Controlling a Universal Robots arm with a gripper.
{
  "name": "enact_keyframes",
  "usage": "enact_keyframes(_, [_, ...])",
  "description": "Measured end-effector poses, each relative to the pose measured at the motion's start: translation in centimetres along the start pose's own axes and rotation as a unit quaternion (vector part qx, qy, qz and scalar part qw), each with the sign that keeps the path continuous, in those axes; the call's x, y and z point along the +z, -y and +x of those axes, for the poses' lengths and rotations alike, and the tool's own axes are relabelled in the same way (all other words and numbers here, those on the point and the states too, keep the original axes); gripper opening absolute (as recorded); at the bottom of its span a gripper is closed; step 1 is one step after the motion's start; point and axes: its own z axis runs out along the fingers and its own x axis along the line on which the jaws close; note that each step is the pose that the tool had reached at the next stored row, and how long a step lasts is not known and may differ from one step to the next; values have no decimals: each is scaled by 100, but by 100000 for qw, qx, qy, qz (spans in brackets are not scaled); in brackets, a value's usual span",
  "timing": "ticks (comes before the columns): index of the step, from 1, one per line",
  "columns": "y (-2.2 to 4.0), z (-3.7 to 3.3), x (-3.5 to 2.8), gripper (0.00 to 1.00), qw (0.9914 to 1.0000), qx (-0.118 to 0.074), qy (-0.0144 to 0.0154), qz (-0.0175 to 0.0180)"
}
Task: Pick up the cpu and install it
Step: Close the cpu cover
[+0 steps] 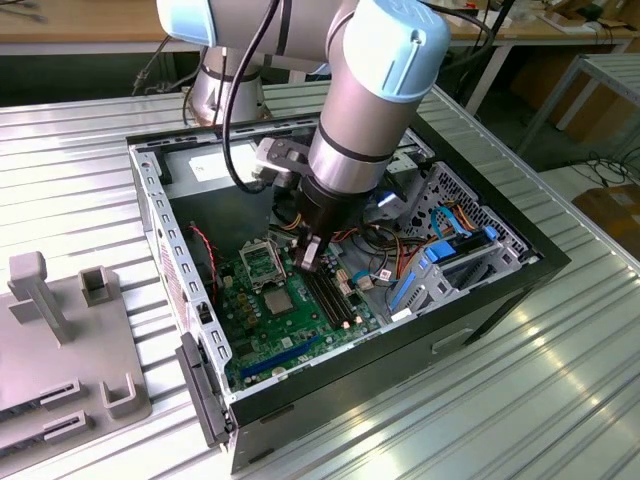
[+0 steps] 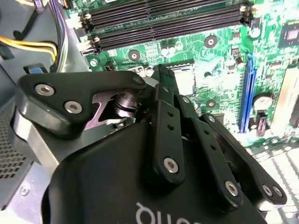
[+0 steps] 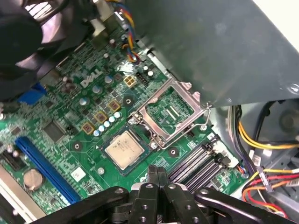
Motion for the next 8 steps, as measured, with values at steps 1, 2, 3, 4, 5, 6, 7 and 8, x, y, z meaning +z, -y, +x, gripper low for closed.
enact_keyframes(1, [4, -3, 2, 11, 99998, -680, -47, -1])
enact_keyframes(2, [9, -7, 4, 11, 99993, -1200, -79, 1])
enact_keyframes(3, [14, -13, 6, 11, 99987, -1597, -97, -4])
enact_keyframes(4, [16, -20, 8, 11, 99982, -1868, -106, -8])
enact_keyframes(5, [14, -28, 9, 11, 99978, -2072, -118, -8])
enact_keyframes(6, [8, -43, 9, 11, 99973, -2312, -138, -9])
enact_keyframes(7, [1, -58, 10, 11, 99969, -2474, -146, -8])
enact_keyframes(8, [-10, -72, 11, 11, 99966, -2586, -158, -6])
